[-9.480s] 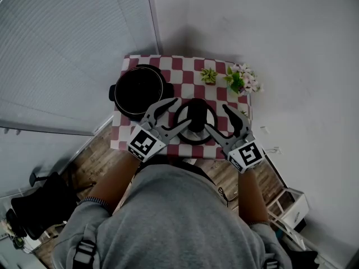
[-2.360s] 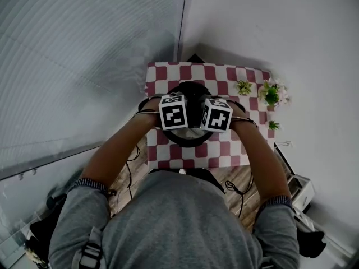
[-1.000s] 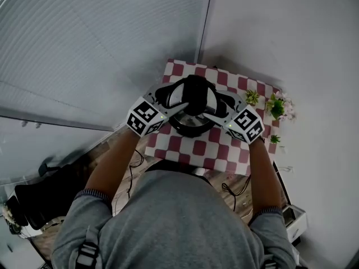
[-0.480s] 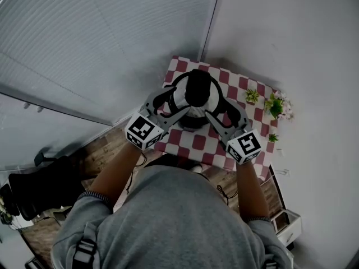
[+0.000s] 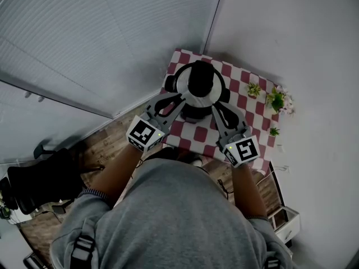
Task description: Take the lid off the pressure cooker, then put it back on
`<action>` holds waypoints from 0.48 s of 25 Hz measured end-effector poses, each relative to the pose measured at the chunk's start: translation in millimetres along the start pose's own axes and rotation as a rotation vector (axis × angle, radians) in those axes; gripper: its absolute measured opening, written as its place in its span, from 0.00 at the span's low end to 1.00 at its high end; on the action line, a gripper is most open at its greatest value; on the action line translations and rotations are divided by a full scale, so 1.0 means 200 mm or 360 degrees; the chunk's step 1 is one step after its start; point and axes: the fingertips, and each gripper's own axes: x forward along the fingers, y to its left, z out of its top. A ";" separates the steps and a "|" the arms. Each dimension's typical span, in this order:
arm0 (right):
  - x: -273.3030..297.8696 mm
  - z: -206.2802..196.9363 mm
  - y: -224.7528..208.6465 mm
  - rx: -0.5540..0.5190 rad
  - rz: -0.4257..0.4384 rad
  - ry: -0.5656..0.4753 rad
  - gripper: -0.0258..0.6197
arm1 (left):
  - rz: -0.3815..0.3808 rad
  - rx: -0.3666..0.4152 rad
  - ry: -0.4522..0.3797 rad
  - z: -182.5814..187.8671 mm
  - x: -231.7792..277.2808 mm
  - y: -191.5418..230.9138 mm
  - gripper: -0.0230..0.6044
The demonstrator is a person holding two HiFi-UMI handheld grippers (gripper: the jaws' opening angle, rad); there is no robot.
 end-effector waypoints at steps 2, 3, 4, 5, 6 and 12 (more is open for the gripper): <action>-0.02 -0.01 0.00 0.0025 -0.0020 -0.0016 0.05 | 0.0013 0.0007 -0.0002 -0.01 -0.02 -0.01 0.10; -0.03 -0.01 0.00 0.0026 -0.0031 -0.0022 0.05 | 0.0020 0.0007 -0.0003 -0.01 -0.03 -0.01 0.08; -0.04 -0.01 0.00 0.0021 -0.0043 -0.0026 0.05 | 0.0030 0.0007 -0.0002 -0.01 -0.03 -0.01 0.07; -0.04 -0.01 0.00 0.0013 -0.0057 -0.0028 0.05 | 0.0040 0.0008 -0.0001 -0.01 -0.04 0.00 0.06; -0.05 0.00 -0.01 0.0003 -0.0072 -0.0030 0.05 | 0.0050 0.0009 0.0000 -0.01 -0.04 0.00 0.06; -0.07 0.02 -0.03 -0.0083 -0.0144 -0.0023 0.05 | 0.0081 0.0002 -0.0036 0.03 -0.04 0.02 0.06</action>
